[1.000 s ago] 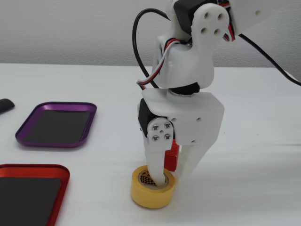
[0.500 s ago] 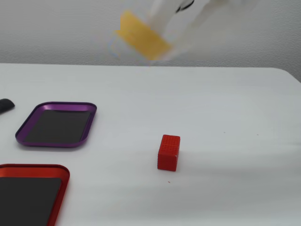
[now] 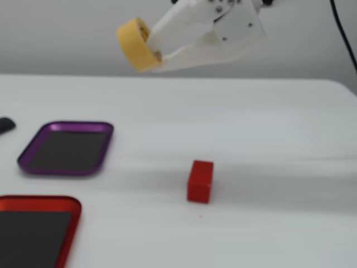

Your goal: Grasp a tape and put it in the right purple dish.

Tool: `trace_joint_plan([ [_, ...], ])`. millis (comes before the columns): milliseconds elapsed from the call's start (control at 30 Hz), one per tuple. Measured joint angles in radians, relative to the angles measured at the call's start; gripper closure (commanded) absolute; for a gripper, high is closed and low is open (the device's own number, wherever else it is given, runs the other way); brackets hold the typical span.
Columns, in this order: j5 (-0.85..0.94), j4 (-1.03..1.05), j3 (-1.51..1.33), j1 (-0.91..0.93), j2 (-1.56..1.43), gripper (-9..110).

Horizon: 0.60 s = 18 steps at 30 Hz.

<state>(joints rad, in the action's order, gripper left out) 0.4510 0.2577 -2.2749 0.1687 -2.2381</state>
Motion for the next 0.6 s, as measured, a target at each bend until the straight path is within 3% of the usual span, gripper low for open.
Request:
trace_joint_plan([
  [167, 0.04, -0.169, -0.028, 0.012, 0.123, 102],
  [600, -0.014, -0.129, 0.396, 0.107, 0.676, 102],
])
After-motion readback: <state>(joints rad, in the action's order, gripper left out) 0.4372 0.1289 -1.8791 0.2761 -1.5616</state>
